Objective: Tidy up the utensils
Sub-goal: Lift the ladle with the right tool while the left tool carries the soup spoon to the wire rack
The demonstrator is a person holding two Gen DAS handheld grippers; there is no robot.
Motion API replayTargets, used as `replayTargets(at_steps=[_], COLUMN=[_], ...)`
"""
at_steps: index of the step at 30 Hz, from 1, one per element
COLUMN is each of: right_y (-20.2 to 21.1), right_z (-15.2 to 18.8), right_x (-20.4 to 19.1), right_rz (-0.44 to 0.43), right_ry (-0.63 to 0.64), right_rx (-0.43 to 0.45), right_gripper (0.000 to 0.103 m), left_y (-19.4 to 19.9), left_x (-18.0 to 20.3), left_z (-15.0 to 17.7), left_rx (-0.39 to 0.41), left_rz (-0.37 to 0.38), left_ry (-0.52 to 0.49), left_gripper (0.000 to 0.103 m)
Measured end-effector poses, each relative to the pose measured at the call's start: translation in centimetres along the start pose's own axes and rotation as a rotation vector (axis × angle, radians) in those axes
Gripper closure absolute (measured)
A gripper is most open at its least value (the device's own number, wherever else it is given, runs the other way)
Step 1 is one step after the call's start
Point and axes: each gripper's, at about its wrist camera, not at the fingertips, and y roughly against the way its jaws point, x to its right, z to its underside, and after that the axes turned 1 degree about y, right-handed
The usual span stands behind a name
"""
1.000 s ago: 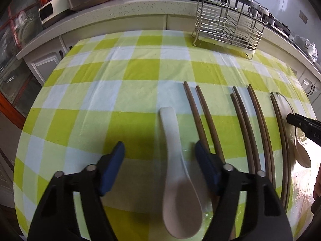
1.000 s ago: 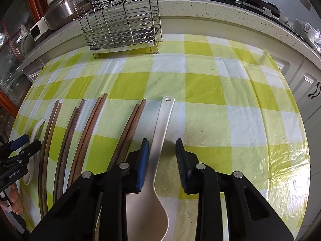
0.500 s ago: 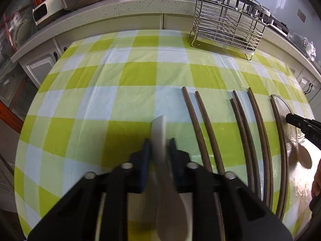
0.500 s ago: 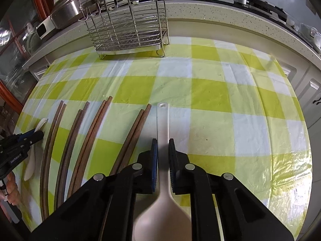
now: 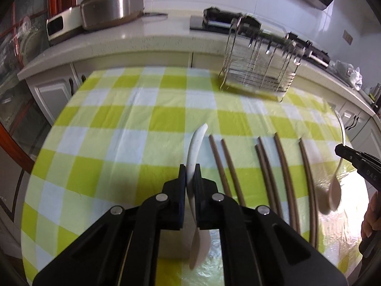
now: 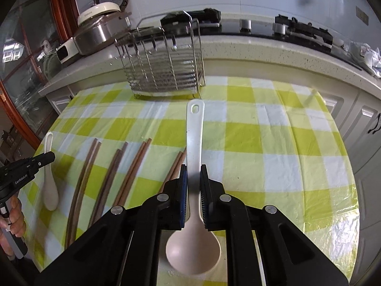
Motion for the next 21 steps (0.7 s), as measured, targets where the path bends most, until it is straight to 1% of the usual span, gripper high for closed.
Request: replayTargets(at_steps=[4, 8, 11, 15, 21], right_y=[2.1, 2.9, 3.2, 3.6, 4.8], right_z=[-0.9, -1.9, -3.4, -5.3, -8.2], right_x=[-0.9, -1.1, -1.0, -0.9, -0.8], right_rz=[-0.001, 0.002, 0.011, 0.019, 0.010], right_ry=[0.028, 0.046, 0.054, 0.066, 0.087], right_rx=[0.053, 0.080, 0.102, 0.133, 0.206], right_gripper=[0.090, 0.093, 0.096, 0.096, 0.096], left_y=[1.8, 2.5, 2.9, 3.5, 4.0], left_x=[0.5, 0.9, 1.3, 1.7, 2.9], left_z=[-0.8, -1.7, -2.9, -5.3, -9.5], left_rx=[0.049, 0.075, 0.102, 0.144, 0.195], left_rz=[0.004, 0.012, 0.008, 0.024, 0.032], left_ry=[-0.021, -0.034, -0.046, -0.040, -0.048], left_gripper=[0.097, 0.097, 0.097, 0.097, 0.097])
